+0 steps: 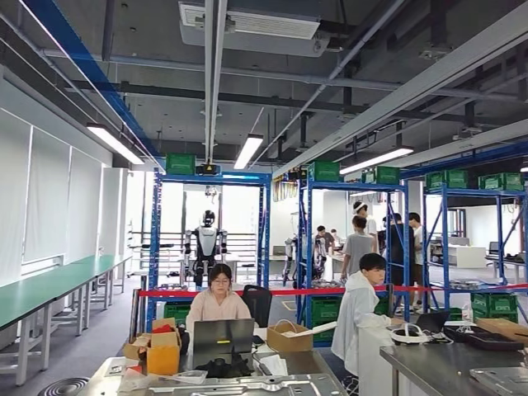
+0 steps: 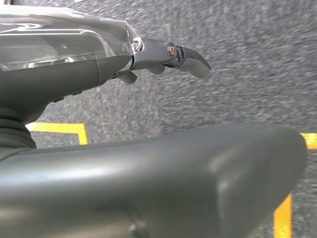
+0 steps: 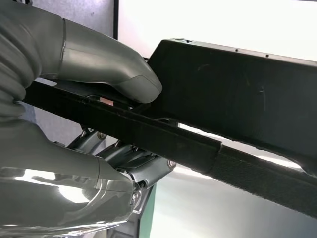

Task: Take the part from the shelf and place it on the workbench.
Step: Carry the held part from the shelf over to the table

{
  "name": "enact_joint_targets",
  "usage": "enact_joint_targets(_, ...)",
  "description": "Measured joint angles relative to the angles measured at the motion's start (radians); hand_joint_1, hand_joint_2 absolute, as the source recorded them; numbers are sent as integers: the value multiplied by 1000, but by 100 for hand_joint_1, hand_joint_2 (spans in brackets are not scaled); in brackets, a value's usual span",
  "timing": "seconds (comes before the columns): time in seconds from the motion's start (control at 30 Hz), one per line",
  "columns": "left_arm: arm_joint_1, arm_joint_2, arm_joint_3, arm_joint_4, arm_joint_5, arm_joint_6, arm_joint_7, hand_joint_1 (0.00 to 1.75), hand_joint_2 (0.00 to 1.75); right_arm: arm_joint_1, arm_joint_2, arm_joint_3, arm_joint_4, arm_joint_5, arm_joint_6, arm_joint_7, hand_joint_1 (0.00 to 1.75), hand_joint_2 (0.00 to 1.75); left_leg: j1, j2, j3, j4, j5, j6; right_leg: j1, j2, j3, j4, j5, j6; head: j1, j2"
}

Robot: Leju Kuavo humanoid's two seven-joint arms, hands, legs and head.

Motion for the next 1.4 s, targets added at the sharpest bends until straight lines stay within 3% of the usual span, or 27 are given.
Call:
enact_joint_targets(0.07,-2,0,0,0,0,0,-1,0,175,0,0,0,0,0,0,0,175,175,-3,3,22,-48,4,13,2,1,5,5,-11,13,0,0)
enact_joint_targets(0.2,-1,0,0,0,0,0,-3,0,175,-2,1,0,-1,-1,0,0,175,175,-7,1,37,-54,-9,47,-3,0,-1,41,-30,29,-1,0)
enact_joint_targets(0.27,-2,0,0,0,0,0,-4,0,175,-3,1,-1,-1,-1,0,0,175,175,-9,0,48,-56,-17,57,-4,1,-59,149,-72,35,-1,0)
enact_joint_targets(0.33,-3,0,0,0,0,0,-5,0,175,0,0,0,-1,-1,0,0,175,175,-14,-1,56,-56,-26,63,-4,1,-146,279,-111,35,-1,0)
enact_joint_targets(0.37,-2,0,0,0,0,0,-5,0,175,1,0,0,-1,-1,0,0,175,175,-18,-2,63,-56,-32,65,-3,1,-176,309,-109,32,-1,0)
enact_joint_targets(0.4,-2,0,0,0,0,0,-5,0,175,2,0,0,0,-1,0,0,175,175,-21,-3,71,-56,-38,66,-1,2,-185,298,-85,26,-1,0)
enact_joint_targets(0.47,-1,0,0,0,0,0,-5,0,175,3,0,0,-1,-1,0,0,175,175,-24,-6,89,-58,-51,66,11,2,-157,179,7,7,-1,0)
enact_joint_targets(0.53,-2,-3,0,0,0,0,-5,0,175,2,0,-1,-1,-2,0,0,175,175,-23,-8,100,-61,-61,61,25,2,-120,68,56,-15,-1,0)
enact_joint_targets(0.6,-1,-6,0,0,-1,-1,-5,0,175,3,1,-1,-1,-2,-2,-1,175,175,-21,-8,106,-62,-62,51,31,2,-108,33,54,-29,-1,0)
enact_joint_targets(0.7,-1,-6,0,0,-2,-2,-5,0,175,5,5,-2,-4,-2,-8,-6,175,175,-21,-5,113,-38,-72,40,25,2,-77,9,57,-37,0,0)
enact_joint_targets(0.73,-3,-6,0,0,-2,-2,-5,0,175,6,7,-2,-5,-2,-10,-8,175,175,-21,-5,100,-6,-88,38,22,2,-66,3,55,-38,0,0)
enact_joint_targets(0.8,-5,-3,0,0,-2,-3,-5,0,175,8,11,-2,-6,-2,-11,-10,175,175,-18,-5,39,102,-137,30,19,1,-54,-1,48,-39,0,0)
enact_joint_targets(0.87,-2,-1,0,0,-2,-3,-5,0,175,16,11,-2,-6,-2,-11,-11,175,175,-14,-5,-25,184,-159,19,17,2,-44,-1,38,-36,0,0)
enact_joint_targets(0.9,0,0,0,0,-2,-3,-5,0,175,19,11,-2,-6,-1,-11,-11,175,175,-12,-4,-36,181,-142,14,16,3,-37,-1,32,-34,0,0)
enact_joint_targets(1.0,2,-1,0,0,-2,-3,-5,0,175,22,11,-2,-6,-1,-11,-11,175,175,-5,-3,4,26,-24,2,10,4,-8,3,9,-20,0,0)
enact_joint_targets(1.07,0,-1,0,0,-1,-3,-6,0,175,20,12,-2,-6,-1,-10,-11,175,175,-9,-1,24,-40,-2,12,9,4,-3,9,-4,-7,0,0)
enact_joint_targets(1.13,0,0,0,0,-1,-3,-6,0,175,20,12,-1,-7,-1,-9,-11,175,175,-15,0,26,-49,-13,36,9,4,-4,16,-12,5,-1,1)
enact_joint_targets(1.2,2,0,1,0,0,-3,-6,0,175,19,12,-1,-10,-2,-8,-11,175,175,-14,0,35,-52,-14,51,7,4,-7,38,-21,15,-1,0)
enact_joint_targets(1.27,0,0,1,0,0,-1,-6,0,175,16,12,-1,-15,-2,-7,-11,175,175,-12,-1,48,-55,-19,61,3,4,-52,124,-51,25,-1,0)
enact_joint_targets(1.33,0,1,1,0,0,0,-6,0,175,16,12,-1,-17,-1,-4,-11,175,175,-14,-1,56,-56,-29,65,0,3,-136,253,-93,30,-1,0)
enact_joint_targets(1.37,0,1,1,0,0,0,-5,0,175,18,12,0,-17,-1,-2,-11,175,175,-16,-2,62,-56,-35,66,0,4,-171,297,-101,30,-1,0)
enact_joint_targets(1.4,1,2,1,0,0,1,-5,0,175,20,12,0,-17,-1,-1,-11,175,175,-18,-2,69,-56,-42,67,1,4,-191,307,-91,27,-1,0)
